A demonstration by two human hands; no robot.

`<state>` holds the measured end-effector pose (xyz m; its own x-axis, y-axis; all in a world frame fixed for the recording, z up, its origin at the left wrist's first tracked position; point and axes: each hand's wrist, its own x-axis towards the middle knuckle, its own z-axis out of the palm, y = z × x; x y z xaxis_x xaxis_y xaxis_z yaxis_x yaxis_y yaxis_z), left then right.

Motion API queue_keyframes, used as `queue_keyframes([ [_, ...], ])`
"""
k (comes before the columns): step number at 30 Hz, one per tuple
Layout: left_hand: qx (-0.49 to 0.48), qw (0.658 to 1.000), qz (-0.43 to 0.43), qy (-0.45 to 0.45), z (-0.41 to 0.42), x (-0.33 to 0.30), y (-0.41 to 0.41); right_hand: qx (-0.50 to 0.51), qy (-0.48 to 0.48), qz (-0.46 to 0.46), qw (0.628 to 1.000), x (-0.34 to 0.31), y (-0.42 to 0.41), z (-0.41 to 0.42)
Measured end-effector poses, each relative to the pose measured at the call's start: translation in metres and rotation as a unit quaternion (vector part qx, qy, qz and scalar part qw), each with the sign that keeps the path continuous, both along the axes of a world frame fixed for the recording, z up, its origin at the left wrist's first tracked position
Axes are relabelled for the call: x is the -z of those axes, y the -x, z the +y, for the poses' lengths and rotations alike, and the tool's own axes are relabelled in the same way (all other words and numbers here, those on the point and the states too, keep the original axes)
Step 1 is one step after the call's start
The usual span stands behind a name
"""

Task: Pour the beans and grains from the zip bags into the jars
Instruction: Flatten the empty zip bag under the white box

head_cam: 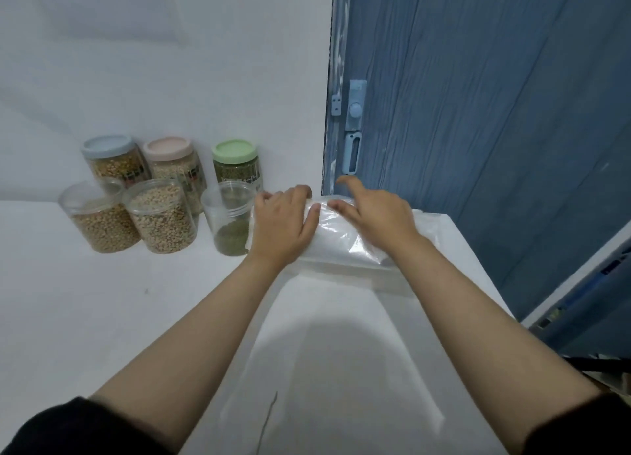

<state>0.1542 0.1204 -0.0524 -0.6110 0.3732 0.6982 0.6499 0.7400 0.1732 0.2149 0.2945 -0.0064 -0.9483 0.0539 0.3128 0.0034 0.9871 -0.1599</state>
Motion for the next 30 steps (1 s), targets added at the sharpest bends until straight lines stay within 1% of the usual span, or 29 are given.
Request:
queue_keyframes([
  [5, 0.05, 0.994, -0.008, 0.102, 0.003, 0.025, 0.029, -0.004, -0.003, 0.016, 1.0, 0.04, 0.016, 0.016],
  [9, 0.085, 0.979, -0.11, 0.151, -0.005, 0.047, 0.033, -0.012, 0.069, -0.03, 0.997, 0.07, 0.008, 0.013],
  [11, 0.09, 0.973, -0.14, 0.16, -0.01, 0.054, 0.033, -0.018, 0.087, -0.036, 0.995, 0.081, 0.003, 0.012],
  [16, 0.096, 0.977, -0.142, 0.126, -0.013, 0.061, 0.027, -0.031, 0.124, 0.006, 0.992, 0.092, 0.001, 0.017],
  [18, 0.093, 0.978, -0.147, 0.112, -0.013, 0.064, 0.024, -0.047, 0.113, 0.017, 0.992, 0.095, -0.003, 0.018],
  [21, 0.072, 0.978, -0.15, 0.126, -0.012, 0.064, 0.02, -0.047, 0.076, 0.019, 0.996, 0.098, -0.01, 0.017],
  [23, 0.055, 0.981, -0.133, 0.131, -0.012, 0.063, 0.016, -0.021, 0.061, -0.023, 0.998, 0.096, -0.01, 0.014],
  [25, 0.044, 0.982, -0.156, 0.099, -0.011, 0.062, 0.012, 0.021, 0.052, -0.056, 0.997, 0.089, -0.01, 0.007],
  [27, 0.051, 0.979, -0.193, 0.037, -0.008, 0.061, 0.008, 0.056, 0.045, -0.043, 0.996, 0.087, -0.013, -0.003],
  [28, 0.05, 0.978, -0.202, 0.02, -0.006, 0.061, 0.005, 0.073, 0.052, -0.028, 0.996, 0.088, -0.016, -0.007],
  [30, 0.032, 0.978, -0.207, 0.02, -0.004, 0.063, 0.0, 0.081, 0.099, 0.017, 0.992, 0.091, -0.021, -0.009],
])
